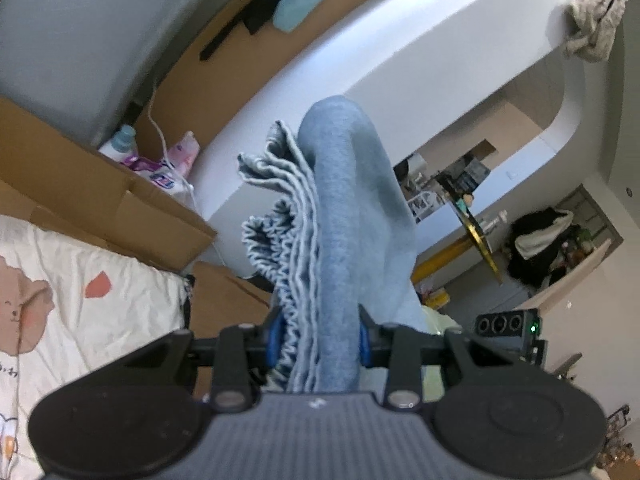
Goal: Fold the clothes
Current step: 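Lift the folded jeans bundle with both grippers and carry it toward the cardboard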
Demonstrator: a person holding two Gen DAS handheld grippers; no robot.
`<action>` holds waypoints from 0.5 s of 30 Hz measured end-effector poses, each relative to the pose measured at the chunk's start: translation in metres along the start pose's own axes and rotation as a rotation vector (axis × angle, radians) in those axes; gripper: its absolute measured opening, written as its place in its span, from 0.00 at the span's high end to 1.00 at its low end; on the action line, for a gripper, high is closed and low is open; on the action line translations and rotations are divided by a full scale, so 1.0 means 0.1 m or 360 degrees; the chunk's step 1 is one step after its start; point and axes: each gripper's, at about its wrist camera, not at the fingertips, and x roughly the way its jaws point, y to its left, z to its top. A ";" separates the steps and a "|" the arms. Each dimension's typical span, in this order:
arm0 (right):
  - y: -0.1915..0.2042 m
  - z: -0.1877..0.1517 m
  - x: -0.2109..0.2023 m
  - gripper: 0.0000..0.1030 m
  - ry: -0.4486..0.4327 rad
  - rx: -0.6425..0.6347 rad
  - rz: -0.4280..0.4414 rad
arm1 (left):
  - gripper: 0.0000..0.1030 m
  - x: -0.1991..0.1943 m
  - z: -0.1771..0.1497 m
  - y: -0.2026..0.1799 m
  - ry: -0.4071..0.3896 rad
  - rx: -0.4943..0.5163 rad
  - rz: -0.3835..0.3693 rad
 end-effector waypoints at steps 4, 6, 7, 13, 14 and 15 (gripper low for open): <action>-0.25 0.05 -0.11 0.80 -0.0043 0.0036 -0.0034 | 0.64 0.28 -0.04 -0.01 0.0004 0.0002 -0.0053; -0.38 0.08 -0.17 0.80 -0.0067 0.0053 -0.0056 | 0.64 0.44 -0.06 0.01 0.0009 0.0001 -0.0077; -0.44 0.09 -0.20 0.80 -0.0077 0.0056 -0.0067 | 0.64 0.52 -0.07 0.01 0.0012 0.0001 -0.0090; -0.86 0.13 -0.33 0.80 -0.0133 0.0083 -0.0139 | 0.64 1.02 -0.17 0.10 0.0045 -0.0022 -0.0140; -0.95 0.13 -0.34 0.80 -0.0141 0.0093 -0.0149 | 0.64 1.11 -0.19 0.13 0.0050 -0.0024 -0.0147; -1.03 0.13 -0.35 0.80 -0.0149 0.0103 -0.0158 | 0.64 1.19 -0.20 0.16 0.0055 -0.0034 -0.0154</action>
